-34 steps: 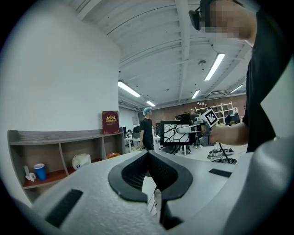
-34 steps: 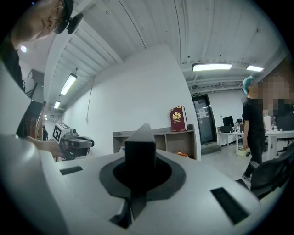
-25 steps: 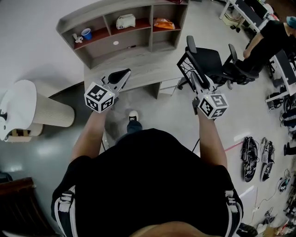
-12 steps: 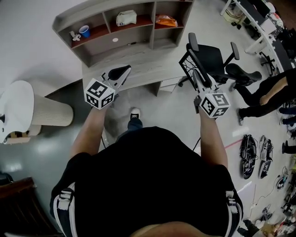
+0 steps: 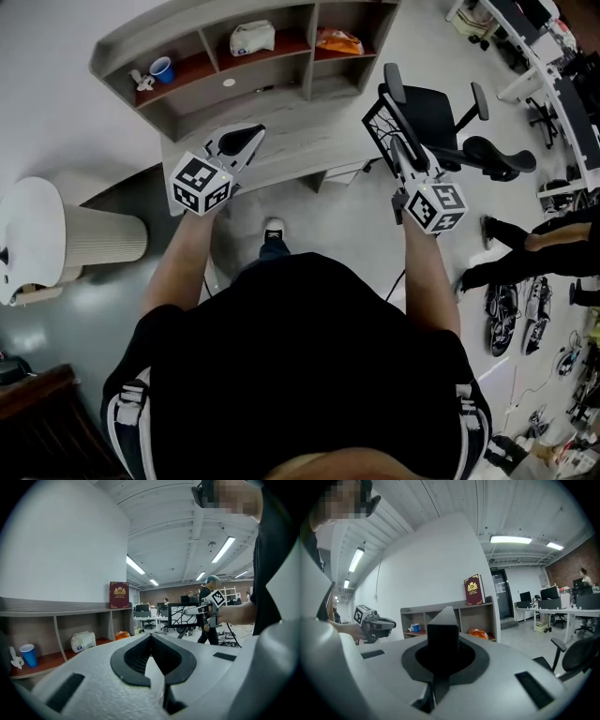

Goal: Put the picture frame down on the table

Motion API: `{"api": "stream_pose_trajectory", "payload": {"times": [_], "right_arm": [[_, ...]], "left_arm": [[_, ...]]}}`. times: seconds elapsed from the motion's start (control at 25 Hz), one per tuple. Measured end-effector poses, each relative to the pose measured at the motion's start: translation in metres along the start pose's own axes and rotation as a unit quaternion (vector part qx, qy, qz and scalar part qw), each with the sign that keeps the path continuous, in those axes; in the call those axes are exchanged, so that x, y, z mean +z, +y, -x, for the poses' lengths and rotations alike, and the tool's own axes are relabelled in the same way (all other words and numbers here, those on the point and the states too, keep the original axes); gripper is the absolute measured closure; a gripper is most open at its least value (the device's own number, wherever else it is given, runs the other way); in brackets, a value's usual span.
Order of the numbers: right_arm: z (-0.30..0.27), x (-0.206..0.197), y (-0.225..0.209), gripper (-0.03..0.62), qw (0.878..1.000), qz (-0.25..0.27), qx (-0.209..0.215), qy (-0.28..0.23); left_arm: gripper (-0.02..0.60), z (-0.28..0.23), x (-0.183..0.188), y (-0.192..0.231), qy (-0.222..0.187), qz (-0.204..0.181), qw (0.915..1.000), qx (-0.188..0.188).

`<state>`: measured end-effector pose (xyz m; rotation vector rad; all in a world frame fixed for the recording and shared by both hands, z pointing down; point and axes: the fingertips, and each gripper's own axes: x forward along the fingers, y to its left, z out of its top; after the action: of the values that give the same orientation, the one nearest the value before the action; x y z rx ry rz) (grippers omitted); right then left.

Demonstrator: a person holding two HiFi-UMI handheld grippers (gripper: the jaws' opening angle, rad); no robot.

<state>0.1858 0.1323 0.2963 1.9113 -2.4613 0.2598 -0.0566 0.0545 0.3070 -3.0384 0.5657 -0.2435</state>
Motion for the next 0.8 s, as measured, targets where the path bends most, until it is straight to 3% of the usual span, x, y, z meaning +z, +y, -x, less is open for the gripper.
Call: {"api": "stream_pose_trajectory", "payload": {"times": [0.8], "right_arm": [[-0.114, 0.02, -0.027, 0.577, 1.0, -0.001, -0.023, 0.018]], "left_arm": [[0.563, -0.048, -0.006, 0.124, -0.001, 0.006, 0.9998, -0.016]]}}
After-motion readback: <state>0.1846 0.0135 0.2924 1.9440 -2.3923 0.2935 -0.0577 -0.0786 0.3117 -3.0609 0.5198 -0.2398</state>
